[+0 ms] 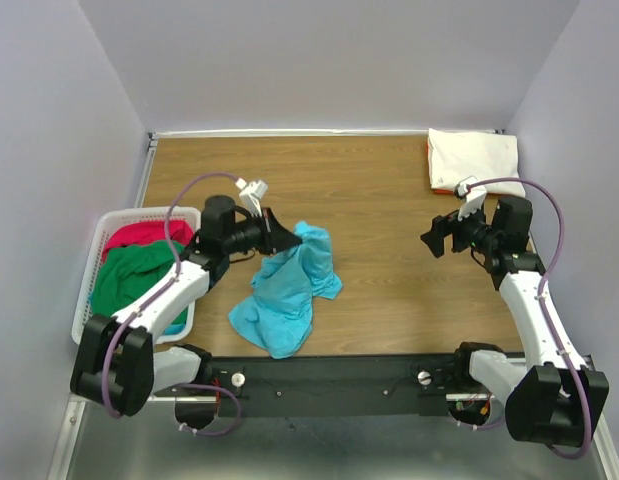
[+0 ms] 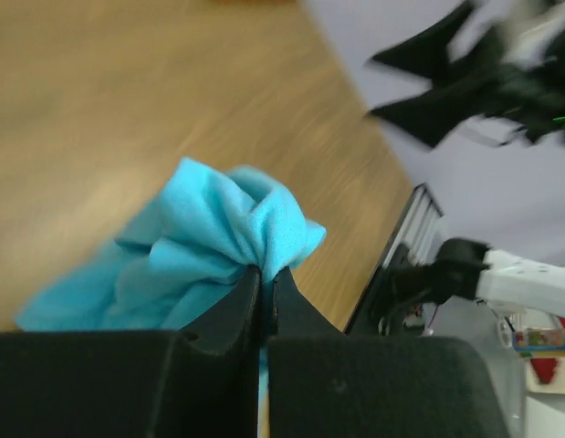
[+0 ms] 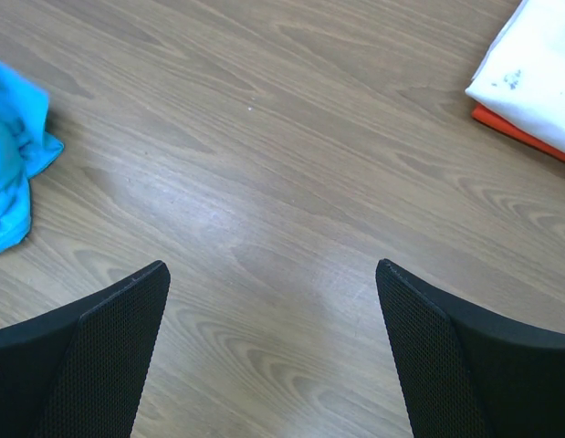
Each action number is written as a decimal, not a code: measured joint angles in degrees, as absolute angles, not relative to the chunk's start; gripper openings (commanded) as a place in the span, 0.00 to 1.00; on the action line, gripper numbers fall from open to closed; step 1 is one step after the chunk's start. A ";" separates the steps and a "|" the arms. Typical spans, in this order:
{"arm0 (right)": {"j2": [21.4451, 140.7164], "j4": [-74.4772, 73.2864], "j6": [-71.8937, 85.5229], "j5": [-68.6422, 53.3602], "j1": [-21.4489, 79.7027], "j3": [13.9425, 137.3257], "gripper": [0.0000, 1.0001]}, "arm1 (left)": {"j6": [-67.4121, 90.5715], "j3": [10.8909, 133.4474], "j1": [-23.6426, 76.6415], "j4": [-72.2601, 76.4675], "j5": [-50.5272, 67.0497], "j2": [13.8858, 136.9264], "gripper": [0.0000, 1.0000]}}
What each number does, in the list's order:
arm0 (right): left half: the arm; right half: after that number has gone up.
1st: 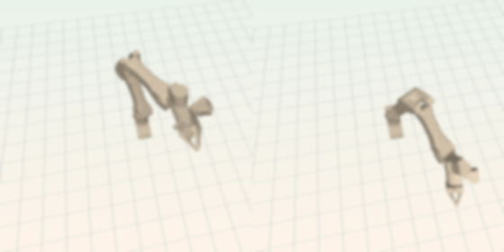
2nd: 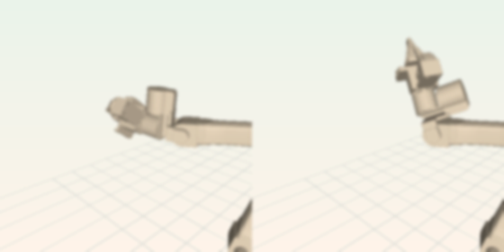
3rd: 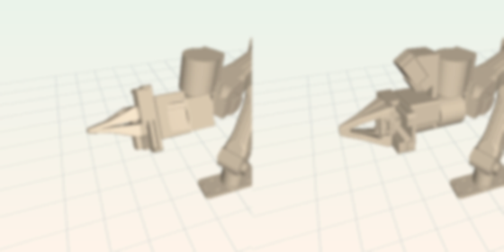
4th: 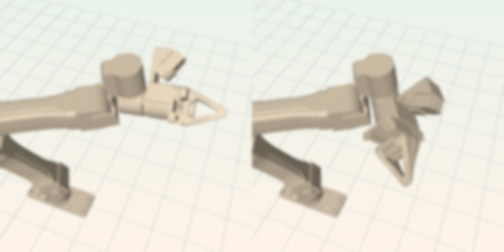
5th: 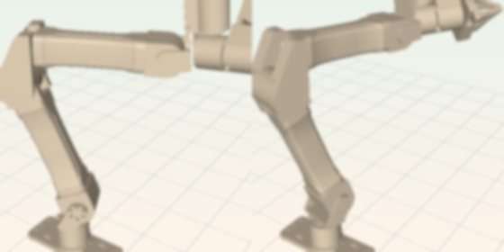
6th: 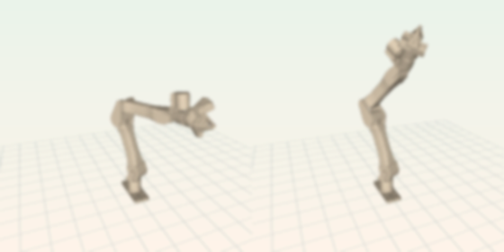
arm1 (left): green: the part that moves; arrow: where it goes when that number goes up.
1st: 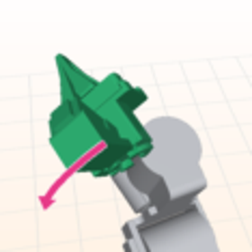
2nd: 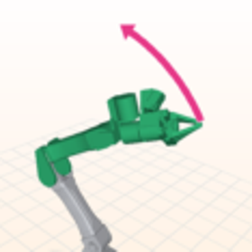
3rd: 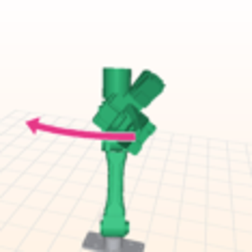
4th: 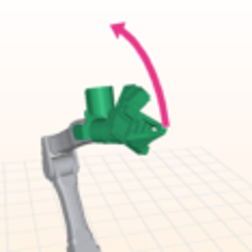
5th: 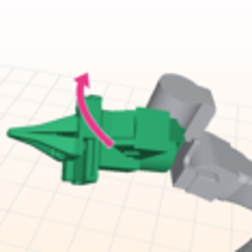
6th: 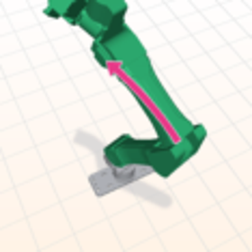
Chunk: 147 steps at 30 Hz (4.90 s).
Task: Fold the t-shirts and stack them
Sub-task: Move the tshirt to the center of the board, then flatten the tshirt out
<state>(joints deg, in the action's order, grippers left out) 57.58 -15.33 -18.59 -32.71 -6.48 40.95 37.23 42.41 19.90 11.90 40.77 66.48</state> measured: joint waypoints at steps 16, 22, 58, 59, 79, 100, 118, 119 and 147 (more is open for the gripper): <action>66.48 -23.81 -28.21 -50.33 -4.95 42.35 0.99 | 31.18 35.29 19.90 5.37 28.49 67.85 0.55; 79.44 -29.10 -33.30 -51.55 13.50 50.06 0.94 | 26.92 39.97 19.90 -1.85 22.65 62.04 0.57; 99.96 -22.11 -24.88 -22.15 38.11 61.01 0.01 | 36.40 36.47 54.89 -17.87 17.74 69.34 0.57; 99.13 -22.39 -24.86 -22.13 37.43 60.75 0.01 | 36.64 37.63 56.29 -18.37 15.57 71.77 0.57; 90.30 -27.16 -25.80 -22.37 31.75 57.91 0.05 | 38.37 47.88 63.13 -25.32 -7.11 81.45 0.02; 96.27 -27.46 -26.76 -27.09 26.11 54.72 0.56 | 36.45 42.24 60.25 -17.30 -1.21 75.09 0.00; 95.29 -30.33 -25.85 -29.87 25.26 53.52 0.01 | 35.53 42.06 56.29 -16.78 1.13 68.82 0.00; 93.76 -31.35 -26.26 -28.88 24.67 53.60 0.01 | 35.35 42.06 55.92 -16.78 1.19 68.12 0.00; 64.23 -42.22 -36.67 -12.21 10.90 83.40 0.01 | 19.38 71.09 49.56 -14.20 22.65 69.58 0.00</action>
<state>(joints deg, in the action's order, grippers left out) 64.23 -42.22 -36.67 -12.21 10.90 83.40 19.38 71.09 49.56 -14.20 22.65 69.58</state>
